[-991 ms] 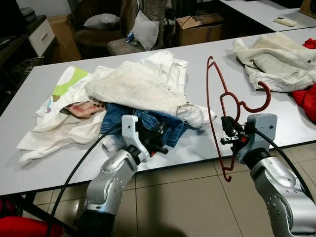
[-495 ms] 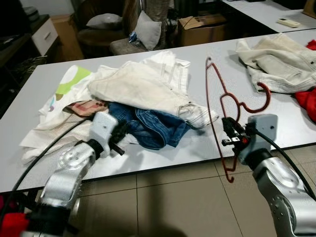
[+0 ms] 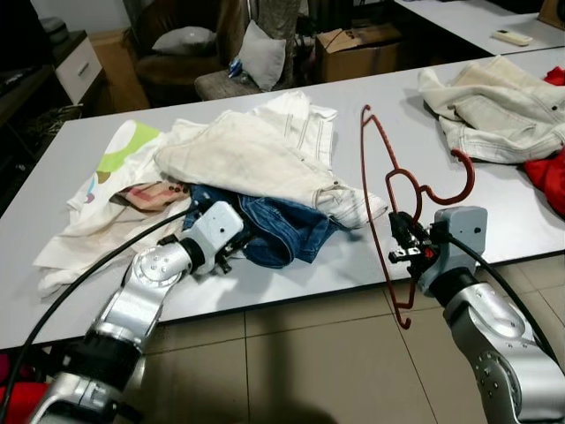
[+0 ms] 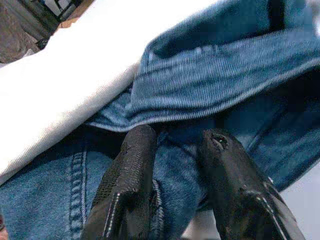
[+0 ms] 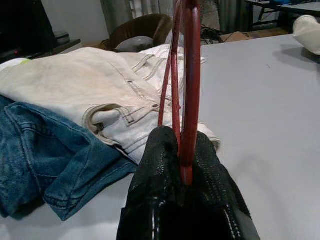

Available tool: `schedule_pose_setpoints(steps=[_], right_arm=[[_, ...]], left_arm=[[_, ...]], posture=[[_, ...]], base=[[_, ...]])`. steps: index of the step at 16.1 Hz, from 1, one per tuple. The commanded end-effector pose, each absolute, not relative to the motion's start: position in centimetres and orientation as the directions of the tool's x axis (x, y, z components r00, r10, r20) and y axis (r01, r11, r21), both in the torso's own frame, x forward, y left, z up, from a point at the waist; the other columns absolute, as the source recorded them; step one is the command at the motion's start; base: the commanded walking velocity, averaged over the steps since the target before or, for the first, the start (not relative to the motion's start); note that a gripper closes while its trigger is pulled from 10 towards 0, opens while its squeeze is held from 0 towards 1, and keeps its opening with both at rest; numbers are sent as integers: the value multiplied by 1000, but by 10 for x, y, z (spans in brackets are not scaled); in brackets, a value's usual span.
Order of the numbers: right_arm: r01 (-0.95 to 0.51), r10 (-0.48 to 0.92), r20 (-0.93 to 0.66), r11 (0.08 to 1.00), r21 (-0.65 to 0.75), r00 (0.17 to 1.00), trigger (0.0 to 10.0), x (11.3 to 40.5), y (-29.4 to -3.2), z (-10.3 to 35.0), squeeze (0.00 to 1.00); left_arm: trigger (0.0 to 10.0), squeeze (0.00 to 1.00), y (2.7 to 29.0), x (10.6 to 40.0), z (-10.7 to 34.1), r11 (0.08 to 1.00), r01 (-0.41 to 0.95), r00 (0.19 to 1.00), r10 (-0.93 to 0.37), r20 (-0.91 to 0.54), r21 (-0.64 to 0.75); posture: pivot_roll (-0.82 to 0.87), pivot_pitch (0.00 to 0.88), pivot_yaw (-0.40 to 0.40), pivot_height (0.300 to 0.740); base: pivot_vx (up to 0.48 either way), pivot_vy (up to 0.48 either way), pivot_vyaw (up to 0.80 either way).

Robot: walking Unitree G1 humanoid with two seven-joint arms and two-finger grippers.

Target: Hang hanger

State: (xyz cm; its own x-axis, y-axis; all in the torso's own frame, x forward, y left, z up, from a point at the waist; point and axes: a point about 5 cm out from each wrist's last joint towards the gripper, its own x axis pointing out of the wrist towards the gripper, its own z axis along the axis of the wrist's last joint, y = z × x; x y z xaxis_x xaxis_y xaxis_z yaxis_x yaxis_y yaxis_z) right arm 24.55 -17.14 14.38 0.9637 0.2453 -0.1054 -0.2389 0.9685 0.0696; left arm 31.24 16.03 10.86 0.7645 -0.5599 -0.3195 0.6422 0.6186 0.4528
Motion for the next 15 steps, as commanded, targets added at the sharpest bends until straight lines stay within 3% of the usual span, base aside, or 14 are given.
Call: schedule_pose_setpoints(steps=[1, 2, 3, 4, 5, 15], right_arm=[[-245, 250, -90, 967, 67, 964, 10000, 243, -170, 146, 0], [-242, 247, -91, 968, 65, 965, 10000, 243, -171, 146, 0], [-244, 249, -91, 968, 62, 964, 10000, 244, -171, 146, 0], [-245, 250, -91, 968, 61, 964, 10000, 244, -171, 146, 0], [-246, 251, -90, 967, 61, 964, 10000, 245, -170, 146, 0], [-258, 261, -87, 965, 44, 961, 10000, 246, -171, 147, 0]], left_arm=[[10000, 0, 165, 315, 112, 602, 633, 771, -546, -326, 487], [10000, 0, 166, 316, 112, 594, 638, 767, -550, -331, 491], [6157, 0, 166, 315, 109, 578, 656, 751, -562, -346, 486], [3451, 0, 166, 315, 108, 569, 662, 746, -564, -354, 487], [0, 0, 165, 314, 106, 554, 671, 737, -572, -360, 492], [0, 0, 169, 329, 110, 592, 563, 819, -494, -292, 577]], posture=[[-163, 0, 144, 740], [-162, 0, 142, 740], [-162, 0, 139, 740], [-162, 0, 138, 740], [-162, 0, 136, 740], [-168, 0, 128, 740]], base=[[0, 0, 0], [0, 0, 0], [0, 0, 0], [0, 0, 0], [0, 0, 0], [0, 0, 0]])
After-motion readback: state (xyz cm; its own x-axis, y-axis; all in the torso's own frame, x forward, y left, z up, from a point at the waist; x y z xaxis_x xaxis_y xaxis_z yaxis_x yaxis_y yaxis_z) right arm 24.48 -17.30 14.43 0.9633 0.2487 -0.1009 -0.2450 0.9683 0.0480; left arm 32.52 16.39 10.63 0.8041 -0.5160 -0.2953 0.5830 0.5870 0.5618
